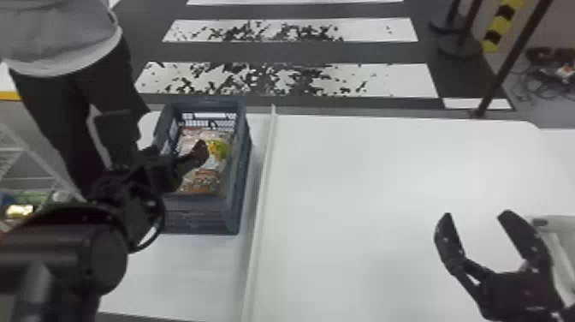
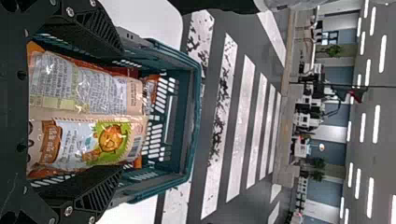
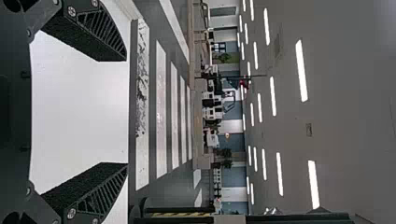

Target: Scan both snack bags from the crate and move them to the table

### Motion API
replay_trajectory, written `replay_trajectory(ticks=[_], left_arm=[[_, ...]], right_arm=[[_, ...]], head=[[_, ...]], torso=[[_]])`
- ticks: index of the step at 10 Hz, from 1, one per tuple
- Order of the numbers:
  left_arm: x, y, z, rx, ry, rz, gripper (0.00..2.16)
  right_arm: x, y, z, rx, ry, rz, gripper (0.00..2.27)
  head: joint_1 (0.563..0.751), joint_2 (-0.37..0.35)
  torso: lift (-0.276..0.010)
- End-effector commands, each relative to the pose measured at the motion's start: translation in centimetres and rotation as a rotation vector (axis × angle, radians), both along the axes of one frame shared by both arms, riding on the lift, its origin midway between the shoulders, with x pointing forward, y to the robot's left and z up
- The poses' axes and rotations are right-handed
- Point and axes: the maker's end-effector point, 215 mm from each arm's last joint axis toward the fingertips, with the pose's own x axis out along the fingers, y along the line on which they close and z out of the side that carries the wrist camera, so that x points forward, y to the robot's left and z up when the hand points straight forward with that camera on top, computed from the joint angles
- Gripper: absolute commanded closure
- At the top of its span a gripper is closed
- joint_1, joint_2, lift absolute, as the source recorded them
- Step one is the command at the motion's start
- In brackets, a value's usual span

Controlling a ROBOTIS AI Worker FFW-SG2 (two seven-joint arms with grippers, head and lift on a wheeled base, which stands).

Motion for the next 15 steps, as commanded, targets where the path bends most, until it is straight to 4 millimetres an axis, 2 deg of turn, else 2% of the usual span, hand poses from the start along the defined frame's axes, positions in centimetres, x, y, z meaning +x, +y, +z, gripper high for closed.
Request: replay_trajectory(ticks=[1, 5, 8, 11, 12, 13, 14, 15], left_arm=[[0.8, 0.6, -1.5, -0.004, 0.037, 0.01, 0.15], [3.1, 0.2, -4.2, -0.007, 0.109, 0.007, 0.15], [4.7, -1.7, -5.0, -0.002, 0.129, -0.019, 0.15], [4.8, -2.2, -7.9, 0.004, 0.189, -0.024, 0.15], [4.5, -2.2, -8.9, -0.004, 0.212, -0.028, 0.26], [3.5, -2.6, -10.8, -0.034, 0.296, -0.033, 1.32], [3.0, -2.8, -11.4, -0.045, 0.325, -0.022, 2.15], [2.7, -2.9, -11.6, -0.037, 0.328, -0.023, 2.15]], right_arm=[[-0.1, -0.3, -0.2, -0.001, 0.003, -0.002, 0.13], [-0.6, -1.8, 0.0, -0.002, 0.0, -0.023, 0.13], [-0.8, -2.8, 0.5, -0.009, -0.006, -0.031, 0.13], [-0.8, -3.5, 0.7, -0.011, -0.008, -0.033, 0.12], [-0.7, -3.7, 0.6, -0.015, -0.002, -0.031, 0.12], [-0.7, -3.7, 0.4, -0.016, 0.004, -0.03, 0.12], [-0.7, -3.8, 0.4, -0.014, 0.004, -0.03, 0.12], [-0.7, -3.8, 0.5, -0.016, 0.002, -0.027, 0.12]], head=[[0.695, 0.092], [0.695, 0.088], [0.695, 0.057], [0.695, 0.028], [0.695, 0.021], [0.695, 0.019], [0.695, 0.017], [0.695, 0.015]], torso=[[-0.087], [-0.087], [-0.087], [-0.087], [-0.087], [-0.087], [-0.087], [-0.087]])
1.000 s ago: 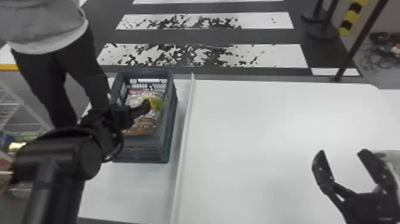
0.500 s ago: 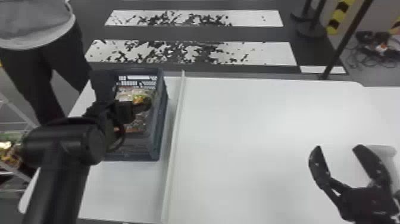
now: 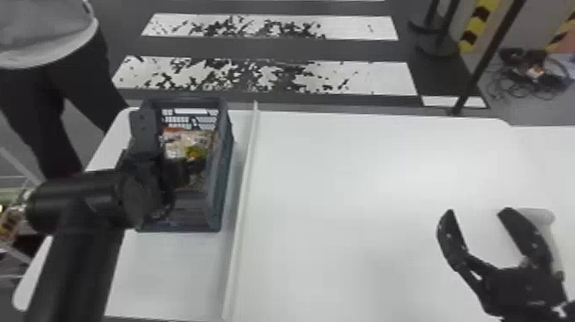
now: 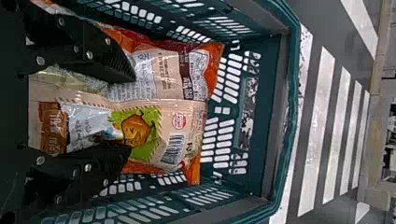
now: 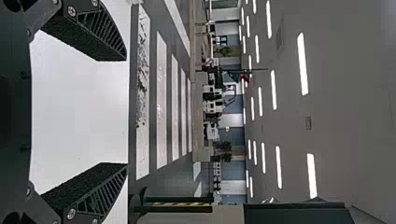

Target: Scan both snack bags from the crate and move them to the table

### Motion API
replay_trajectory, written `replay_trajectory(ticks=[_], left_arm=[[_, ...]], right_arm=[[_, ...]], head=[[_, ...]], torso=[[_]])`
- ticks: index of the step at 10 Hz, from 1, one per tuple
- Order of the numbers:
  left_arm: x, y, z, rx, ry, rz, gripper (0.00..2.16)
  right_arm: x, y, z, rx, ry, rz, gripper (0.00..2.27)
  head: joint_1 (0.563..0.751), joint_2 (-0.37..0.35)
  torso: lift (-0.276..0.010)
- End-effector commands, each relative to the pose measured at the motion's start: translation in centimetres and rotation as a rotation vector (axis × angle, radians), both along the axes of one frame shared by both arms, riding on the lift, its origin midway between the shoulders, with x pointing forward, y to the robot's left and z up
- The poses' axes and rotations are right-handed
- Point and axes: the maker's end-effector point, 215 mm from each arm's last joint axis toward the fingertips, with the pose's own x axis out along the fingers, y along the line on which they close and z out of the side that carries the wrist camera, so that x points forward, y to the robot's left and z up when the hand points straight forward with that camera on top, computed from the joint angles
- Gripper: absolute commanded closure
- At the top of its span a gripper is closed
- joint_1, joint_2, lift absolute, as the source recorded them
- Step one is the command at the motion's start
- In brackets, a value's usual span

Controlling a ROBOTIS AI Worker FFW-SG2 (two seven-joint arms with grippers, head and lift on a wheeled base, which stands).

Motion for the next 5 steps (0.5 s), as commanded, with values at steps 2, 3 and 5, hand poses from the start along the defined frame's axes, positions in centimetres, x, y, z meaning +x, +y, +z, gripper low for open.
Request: replay_trajectory(ticks=[2, 3, 5], left_arm=[[-0.5, 0.5, 0.8, 0.049, -0.017, 0.014, 2.15], [-0.5, 0.7, 1.2, 0.069, -0.029, 0.018, 2.15], [-0.6, 1.1, 3.1, 0.096, -0.107, 0.036, 2.15]], right_arm=[[0.0, -0.3, 0.1, 0.008, -0.001, -0.005, 0.12], [-0.1, -0.6, 0.0, 0.011, 0.001, -0.011, 0.12], [-0.3, -0.6, 0.1, 0.014, 0.001, -0.015, 0.12]], head=[[0.695, 0.012], [0.695, 0.013], [0.695, 0.015]], torso=[[-0.087], [-0.087], [-0.087]])
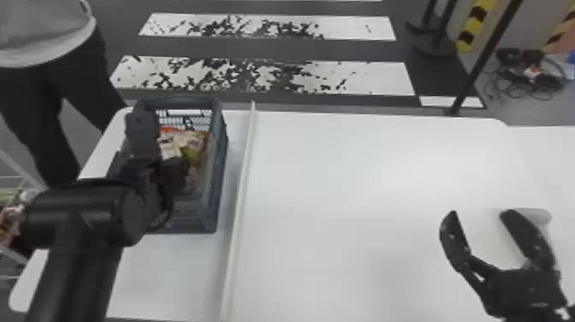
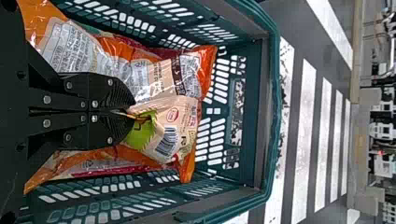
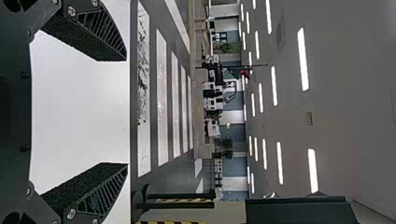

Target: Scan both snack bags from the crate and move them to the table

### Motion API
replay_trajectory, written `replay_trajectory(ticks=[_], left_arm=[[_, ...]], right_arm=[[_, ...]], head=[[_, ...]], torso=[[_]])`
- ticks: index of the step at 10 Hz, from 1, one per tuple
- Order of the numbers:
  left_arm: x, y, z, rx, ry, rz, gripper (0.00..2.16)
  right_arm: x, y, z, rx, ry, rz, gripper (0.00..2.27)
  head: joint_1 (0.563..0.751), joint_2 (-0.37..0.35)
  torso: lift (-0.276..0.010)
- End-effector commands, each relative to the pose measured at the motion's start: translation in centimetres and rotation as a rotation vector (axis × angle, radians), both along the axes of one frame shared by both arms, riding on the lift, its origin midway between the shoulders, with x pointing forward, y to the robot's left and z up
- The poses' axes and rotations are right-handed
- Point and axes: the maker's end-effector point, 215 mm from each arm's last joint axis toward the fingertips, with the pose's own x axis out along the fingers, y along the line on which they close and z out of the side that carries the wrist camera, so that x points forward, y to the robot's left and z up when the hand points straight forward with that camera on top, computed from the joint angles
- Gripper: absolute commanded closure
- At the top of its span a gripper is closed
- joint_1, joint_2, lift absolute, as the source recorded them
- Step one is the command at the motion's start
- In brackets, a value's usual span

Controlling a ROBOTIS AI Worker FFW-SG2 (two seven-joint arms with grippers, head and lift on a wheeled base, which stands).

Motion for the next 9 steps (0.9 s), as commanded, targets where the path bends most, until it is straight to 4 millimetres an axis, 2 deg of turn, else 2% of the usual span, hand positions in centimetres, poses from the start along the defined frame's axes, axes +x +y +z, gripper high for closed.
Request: replay_trajectory(ticks=[1, 4, 6, 8, 9], left_arm=[[-0.1, 0.1, 1.8, 0.023, -0.061, 0.002, 2.15], [0.1, 0.3, 4.2, 0.037, -0.138, 0.01, 2.15], [0.6, 0.3, 7.2, 0.06, -0.243, 0.026, 2.15], [0.6, 0.1, 8.9, 0.084, -0.279, 0.022, 2.15], [0.4, -0.3, 8.6, 0.079, -0.272, 0.012, 2.15]], right_arm=[[-0.1, 0.1, 0.1, 0.005, -0.002, -0.004, 0.12], [-0.5, -0.8, 0.4, -0.002, -0.005, -0.019, 0.12], [-0.5, -1.1, 0.6, 0.003, -0.009, -0.026, 0.12], [-0.5, -1.3, 0.7, 0.008, -0.01, -0.029, 0.12], [-0.5, -1.3, 0.7, 0.008, -0.011, -0.029, 0.12]], head=[[0.695, 0.018], [0.695, 0.019], [0.695, 0.013], [0.695, 0.011], [0.695, 0.008]], torso=[[-0.087], [-0.087], [-0.087], [-0.087], [-0.087]])
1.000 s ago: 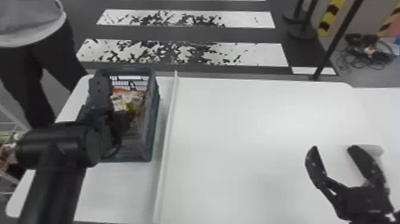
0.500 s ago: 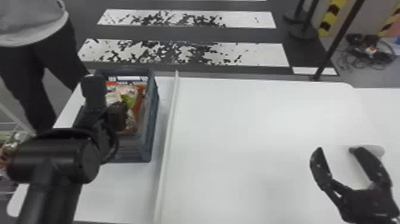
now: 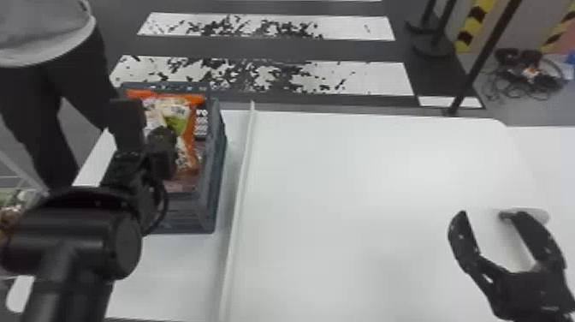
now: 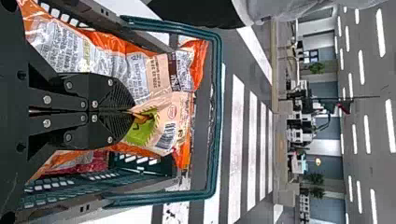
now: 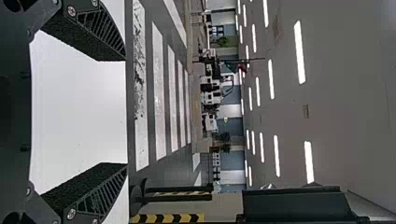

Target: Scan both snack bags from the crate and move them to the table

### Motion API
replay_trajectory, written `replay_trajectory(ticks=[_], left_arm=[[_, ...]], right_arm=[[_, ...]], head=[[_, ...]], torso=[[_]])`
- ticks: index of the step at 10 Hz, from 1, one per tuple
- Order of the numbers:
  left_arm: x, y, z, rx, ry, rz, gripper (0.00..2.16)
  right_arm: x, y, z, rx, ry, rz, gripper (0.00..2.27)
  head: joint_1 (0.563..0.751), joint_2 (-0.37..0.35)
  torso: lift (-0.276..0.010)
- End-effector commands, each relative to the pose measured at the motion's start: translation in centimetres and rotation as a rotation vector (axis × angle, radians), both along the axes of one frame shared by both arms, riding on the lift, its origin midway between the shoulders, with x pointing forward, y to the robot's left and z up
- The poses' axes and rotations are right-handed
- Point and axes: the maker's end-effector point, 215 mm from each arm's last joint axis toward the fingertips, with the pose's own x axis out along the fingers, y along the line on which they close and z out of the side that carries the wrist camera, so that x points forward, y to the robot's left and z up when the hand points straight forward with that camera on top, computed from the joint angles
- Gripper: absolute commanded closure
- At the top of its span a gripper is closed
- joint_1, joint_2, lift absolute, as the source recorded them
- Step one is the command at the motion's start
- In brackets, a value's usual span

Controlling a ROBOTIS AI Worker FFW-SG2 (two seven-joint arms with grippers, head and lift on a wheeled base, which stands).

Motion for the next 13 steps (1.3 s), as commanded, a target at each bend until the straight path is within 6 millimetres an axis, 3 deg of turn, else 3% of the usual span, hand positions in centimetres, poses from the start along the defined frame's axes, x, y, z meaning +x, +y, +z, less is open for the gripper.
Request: replay_trajectory(ticks=[1, 4, 5, 9, 10, 13], left_arm=[[-0.2, -0.3, -0.3, -0.002, 0.011, -0.008, 2.15], [-1.2, -0.3, -1.8, -0.007, 0.06, -0.005, 2.15], [-1.4, -0.4, -1.2, -0.009, 0.05, -0.008, 2.15], [-2.9, -0.8, 5.9, 0.021, -0.088, -0.003, 2.15], [-3.7, -1.1, 6.9, 0.051, -0.104, -0.007, 2.15], [-6.6, -3.9, 12.7, 0.058, -0.184, -0.061, 2.15]], right_arm=[[0.1, 0.0, 0.1, 0.0, -0.002, 0.0, 0.12], [0.0, -0.1, 0.1, -0.002, -0.001, 0.001, 0.12], [0.0, -0.2, 0.1, 0.0, -0.001, 0.0, 0.12], [-0.2, 0.1, 0.4, 0.003, -0.003, 0.001, 0.13], [-0.2, 0.0, 0.6, 0.005, -0.01, -0.004, 0.13], [0.3, -1.5, 2.5, -0.004, -0.048, -0.054, 0.13]], head=[[0.695, 0.002], [0.695, -0.005], [0.695, -0.005], [0.695, -0.005], [0.695, -0.005], [0.695, -0.026]], torso=[[-0.087], [-0.087], [-0.087], [-0.087], [-0.087], [-0.087]])
